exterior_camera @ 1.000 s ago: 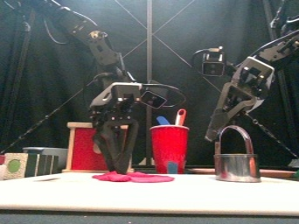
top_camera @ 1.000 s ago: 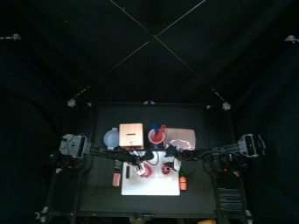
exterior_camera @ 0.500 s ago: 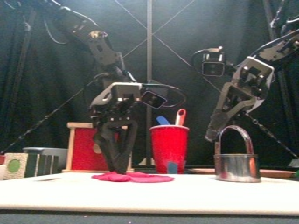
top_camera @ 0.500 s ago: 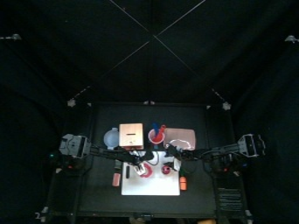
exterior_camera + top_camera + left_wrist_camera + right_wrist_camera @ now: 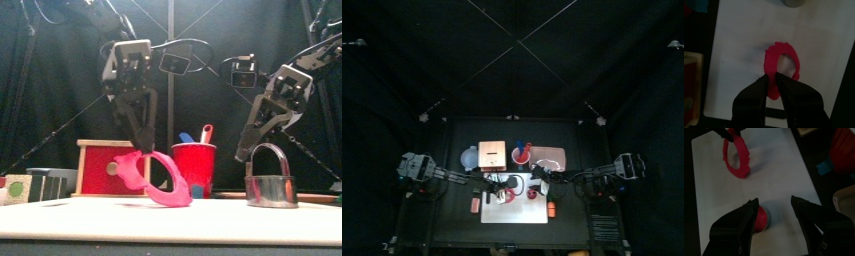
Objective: Get the cutter from the drawer then cut the dough then place the extra dough in the bowl
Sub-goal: Place the extra dough in the bowl
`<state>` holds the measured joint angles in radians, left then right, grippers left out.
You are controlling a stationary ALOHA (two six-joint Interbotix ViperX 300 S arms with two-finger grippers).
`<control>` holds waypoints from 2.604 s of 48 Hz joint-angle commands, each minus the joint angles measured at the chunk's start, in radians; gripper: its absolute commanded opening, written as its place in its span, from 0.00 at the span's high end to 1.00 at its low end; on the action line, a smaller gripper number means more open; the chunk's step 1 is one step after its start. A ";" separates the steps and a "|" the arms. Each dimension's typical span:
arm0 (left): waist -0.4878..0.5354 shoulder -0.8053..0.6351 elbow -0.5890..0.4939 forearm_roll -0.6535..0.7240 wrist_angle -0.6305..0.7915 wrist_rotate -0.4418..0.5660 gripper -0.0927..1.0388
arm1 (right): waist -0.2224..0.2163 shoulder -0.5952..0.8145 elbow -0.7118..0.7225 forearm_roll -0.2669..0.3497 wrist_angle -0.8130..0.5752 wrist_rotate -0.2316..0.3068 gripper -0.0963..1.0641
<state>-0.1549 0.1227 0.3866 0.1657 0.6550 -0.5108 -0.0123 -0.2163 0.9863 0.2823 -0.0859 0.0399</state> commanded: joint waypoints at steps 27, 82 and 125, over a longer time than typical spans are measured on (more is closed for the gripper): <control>0.006 -0.291 0.044 0.106 0.040 -0.005 0.38 | -0.005 -0.015 -0.015 0.003 -0.002 0.002 0.15; 0.477 -0.893 0.439 0.167 0.132 -0.021 0.38 | -0.006 -0.009 -0.015 0.021 -0.003 0.000 0.15; 0.592 -0.742 0.565 0.126 -0.014 -0.021 0.37 | -0.006 0.017 -0.015 0.021 -0.003 0.002 0.15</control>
<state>0.4310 -0.6213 0.9618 0.2869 0.6519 -0.5323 -0.0153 -0.1871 0.9863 0.3022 -0.0859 0.0399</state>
